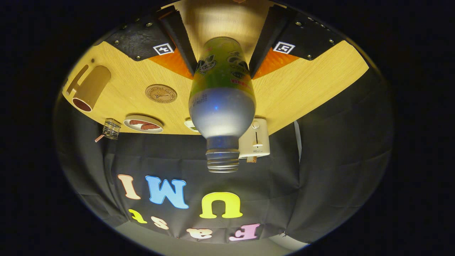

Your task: Take the bottle from table, then pour the juice into the cup, finally place the bottle on the coaster

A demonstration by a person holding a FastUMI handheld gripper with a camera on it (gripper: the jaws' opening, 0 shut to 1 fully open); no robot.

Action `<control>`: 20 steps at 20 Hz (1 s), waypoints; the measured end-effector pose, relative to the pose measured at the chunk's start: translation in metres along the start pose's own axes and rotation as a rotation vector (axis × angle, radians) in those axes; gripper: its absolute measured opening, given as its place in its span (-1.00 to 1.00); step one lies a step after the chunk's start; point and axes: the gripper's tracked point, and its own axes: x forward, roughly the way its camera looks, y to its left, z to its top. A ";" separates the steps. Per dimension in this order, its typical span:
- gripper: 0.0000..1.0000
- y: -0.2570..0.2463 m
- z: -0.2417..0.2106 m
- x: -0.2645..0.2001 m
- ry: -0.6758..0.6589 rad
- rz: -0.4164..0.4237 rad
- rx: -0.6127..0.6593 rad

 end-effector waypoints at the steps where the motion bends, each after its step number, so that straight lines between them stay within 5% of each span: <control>1: 0.70 -0.001 0.000 -0.002 0.006 -0.002 0.000; 12: 0.56 -0.015 0.050 -0.015 0.003 -0.004 0.118; 20: 0.56 -0.067 0.075 -0.029 -0.032 -0.024 0.352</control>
